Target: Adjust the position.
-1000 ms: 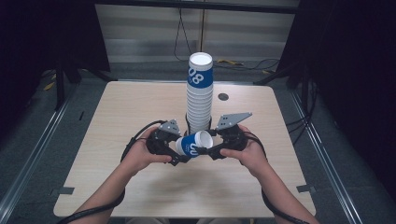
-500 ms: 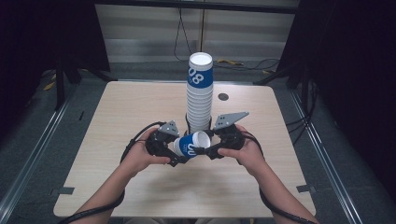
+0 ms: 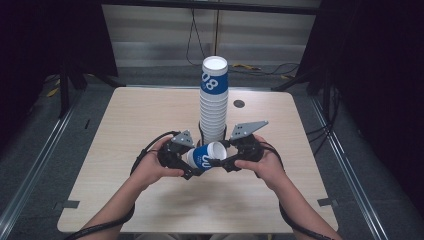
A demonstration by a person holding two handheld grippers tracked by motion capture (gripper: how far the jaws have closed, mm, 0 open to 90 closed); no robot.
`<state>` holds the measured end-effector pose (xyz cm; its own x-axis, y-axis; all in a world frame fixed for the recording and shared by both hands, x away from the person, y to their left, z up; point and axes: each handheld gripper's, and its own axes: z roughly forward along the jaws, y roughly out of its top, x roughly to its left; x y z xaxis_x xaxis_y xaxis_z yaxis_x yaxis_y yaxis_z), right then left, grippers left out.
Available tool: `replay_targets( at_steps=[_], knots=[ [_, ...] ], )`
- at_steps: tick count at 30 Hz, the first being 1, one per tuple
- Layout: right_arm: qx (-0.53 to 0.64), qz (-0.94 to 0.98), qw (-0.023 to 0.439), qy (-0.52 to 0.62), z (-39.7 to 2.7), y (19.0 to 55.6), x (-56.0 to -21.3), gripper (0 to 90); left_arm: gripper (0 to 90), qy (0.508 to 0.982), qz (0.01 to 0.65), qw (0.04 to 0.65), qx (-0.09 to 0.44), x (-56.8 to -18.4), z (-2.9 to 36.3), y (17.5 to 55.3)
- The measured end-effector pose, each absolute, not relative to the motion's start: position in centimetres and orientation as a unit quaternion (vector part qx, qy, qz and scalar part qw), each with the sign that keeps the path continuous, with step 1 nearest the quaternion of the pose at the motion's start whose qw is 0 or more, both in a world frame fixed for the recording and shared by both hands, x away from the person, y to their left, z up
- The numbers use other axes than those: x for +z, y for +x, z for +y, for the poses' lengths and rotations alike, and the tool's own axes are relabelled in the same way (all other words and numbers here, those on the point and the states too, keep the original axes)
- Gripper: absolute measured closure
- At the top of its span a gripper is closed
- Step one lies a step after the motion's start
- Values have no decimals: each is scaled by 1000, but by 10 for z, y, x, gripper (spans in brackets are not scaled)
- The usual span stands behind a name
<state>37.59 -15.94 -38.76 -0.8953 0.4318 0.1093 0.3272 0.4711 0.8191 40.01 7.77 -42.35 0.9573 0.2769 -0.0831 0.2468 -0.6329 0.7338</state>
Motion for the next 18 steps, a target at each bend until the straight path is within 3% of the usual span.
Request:
replay_targets(
  at_steps=[18],
  knots=[
    [467,855,58,218,-160,372,-384,290,81,905,140,400,18,-420,76,401]
  ],
)
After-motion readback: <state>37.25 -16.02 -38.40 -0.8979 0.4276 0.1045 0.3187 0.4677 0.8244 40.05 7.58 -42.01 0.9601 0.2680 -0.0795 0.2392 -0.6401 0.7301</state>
